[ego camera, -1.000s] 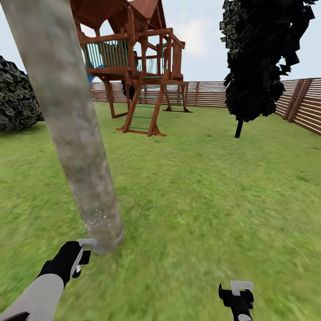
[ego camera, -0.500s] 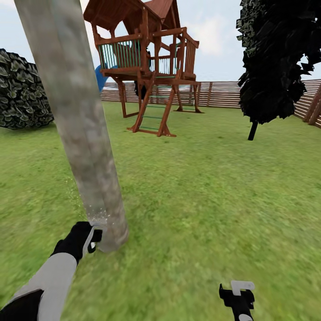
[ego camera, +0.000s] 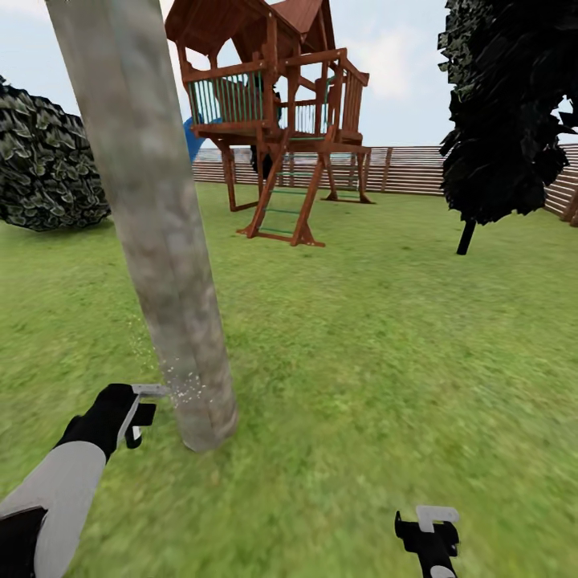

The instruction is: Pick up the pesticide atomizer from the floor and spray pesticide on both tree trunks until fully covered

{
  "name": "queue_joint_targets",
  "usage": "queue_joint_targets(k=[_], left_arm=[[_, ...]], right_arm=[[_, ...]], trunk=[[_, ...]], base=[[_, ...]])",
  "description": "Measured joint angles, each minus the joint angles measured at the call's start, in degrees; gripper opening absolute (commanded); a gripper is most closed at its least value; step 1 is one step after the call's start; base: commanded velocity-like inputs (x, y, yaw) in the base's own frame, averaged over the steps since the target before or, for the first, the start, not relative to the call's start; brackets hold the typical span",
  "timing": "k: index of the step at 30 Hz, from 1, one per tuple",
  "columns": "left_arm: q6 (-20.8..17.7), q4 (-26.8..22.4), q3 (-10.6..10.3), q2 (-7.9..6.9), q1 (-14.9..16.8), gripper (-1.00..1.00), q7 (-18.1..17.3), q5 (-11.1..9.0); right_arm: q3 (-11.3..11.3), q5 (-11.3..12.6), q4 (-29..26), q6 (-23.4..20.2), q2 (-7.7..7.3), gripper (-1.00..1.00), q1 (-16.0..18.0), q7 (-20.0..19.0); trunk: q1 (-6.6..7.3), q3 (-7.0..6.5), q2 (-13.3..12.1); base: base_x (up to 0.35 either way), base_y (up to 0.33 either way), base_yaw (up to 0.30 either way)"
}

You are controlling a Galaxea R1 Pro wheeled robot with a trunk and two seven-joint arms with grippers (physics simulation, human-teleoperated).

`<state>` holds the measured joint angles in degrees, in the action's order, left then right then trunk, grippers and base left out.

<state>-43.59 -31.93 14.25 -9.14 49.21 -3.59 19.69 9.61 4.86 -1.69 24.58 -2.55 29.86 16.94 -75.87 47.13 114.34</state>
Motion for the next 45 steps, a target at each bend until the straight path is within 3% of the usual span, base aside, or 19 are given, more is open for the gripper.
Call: queue_joint_targets(k=[5,20,45], left_arm=[[0.03,0.02,0.1,1.2,-0.03,-1.0,0.02,0.04],[0.02,-0.07,0.19,1.28,0.4,-1.0,0.01,-0.06],[0.02,-0.08,0.25,1.7,0.54,-1.0,0.01,-0.2]], right_arm=[[0.01,0.0,0.0,0.04,-0.07,1.0,0.0,0.02],[0.01,0.0,0.0,0.01,0.01,1.0,0.0,0.02],[0.01,-0.01,0.02,0.02,0.17,1.0,0.01,0.02]], trunk=[[0.03,0.0,0.0],[0.02,0.0,0.0],[0.01,0.0,0.0]], base=[[0.189,-0.126,0.014],[0.065,-0.045,0.068],[0.009,-0.267,0.039]])
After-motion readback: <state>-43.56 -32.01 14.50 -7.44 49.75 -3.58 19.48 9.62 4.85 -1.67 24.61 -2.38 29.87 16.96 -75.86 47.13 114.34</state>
